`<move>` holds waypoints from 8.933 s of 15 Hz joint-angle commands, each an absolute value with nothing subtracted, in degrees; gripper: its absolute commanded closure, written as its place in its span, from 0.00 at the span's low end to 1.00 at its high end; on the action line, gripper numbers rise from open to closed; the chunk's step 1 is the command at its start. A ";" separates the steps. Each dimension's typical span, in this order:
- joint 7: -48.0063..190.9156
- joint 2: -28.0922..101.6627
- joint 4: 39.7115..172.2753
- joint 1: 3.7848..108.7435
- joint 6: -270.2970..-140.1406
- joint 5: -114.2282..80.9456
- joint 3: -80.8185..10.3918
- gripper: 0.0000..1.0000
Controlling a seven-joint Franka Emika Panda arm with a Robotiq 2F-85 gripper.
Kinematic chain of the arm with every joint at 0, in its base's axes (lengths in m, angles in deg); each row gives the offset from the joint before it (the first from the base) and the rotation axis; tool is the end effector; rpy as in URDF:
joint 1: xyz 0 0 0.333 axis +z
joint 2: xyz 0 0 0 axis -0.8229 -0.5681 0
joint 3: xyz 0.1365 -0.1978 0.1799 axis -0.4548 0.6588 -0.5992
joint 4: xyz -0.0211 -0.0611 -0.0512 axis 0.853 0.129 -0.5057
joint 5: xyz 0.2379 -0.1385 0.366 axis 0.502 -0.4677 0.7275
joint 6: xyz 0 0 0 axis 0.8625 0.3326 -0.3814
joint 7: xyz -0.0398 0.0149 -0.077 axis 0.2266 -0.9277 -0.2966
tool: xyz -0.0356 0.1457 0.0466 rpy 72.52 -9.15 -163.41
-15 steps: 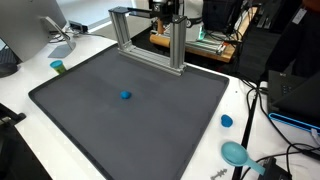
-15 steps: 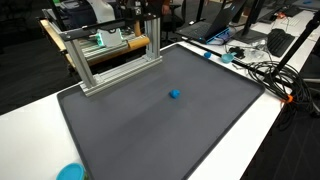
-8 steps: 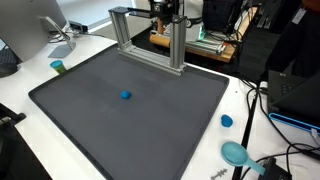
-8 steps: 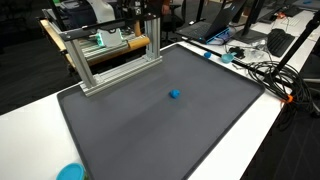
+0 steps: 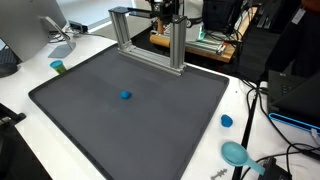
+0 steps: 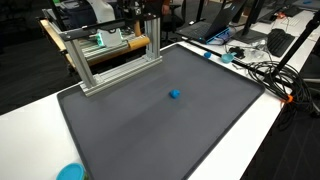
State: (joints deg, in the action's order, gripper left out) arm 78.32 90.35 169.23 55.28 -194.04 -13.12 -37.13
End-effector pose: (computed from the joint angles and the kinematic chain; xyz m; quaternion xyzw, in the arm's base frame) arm 0.4202 -0.0118 0.3299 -0.9990 -0.0017 -0.0426 0.0137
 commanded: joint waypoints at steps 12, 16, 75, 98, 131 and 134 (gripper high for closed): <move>63.04 92.92 170.60 53.12 -194.39 -14.65 -44.76 0.20; 61.22 92.30 170.06 52.92 -193.48 -15.61 -45.48 0.55; 59.26 43.07 127.50 54.77 -205.45 -17.91 -39.51 0.78; 61.91 32.89 124.44 54.96 -206.76 -15.14 -37.57 0.78; 68.92 26.68 120.22 54.45 -211.11 -15.23 -37.88 0.78; 70.96 26.21 119.72 54.46 -210.78 -15.36 -38.11 0.78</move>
State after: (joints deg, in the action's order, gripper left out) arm 68.61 30.03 120.14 54.39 -206.05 -15.74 -38.00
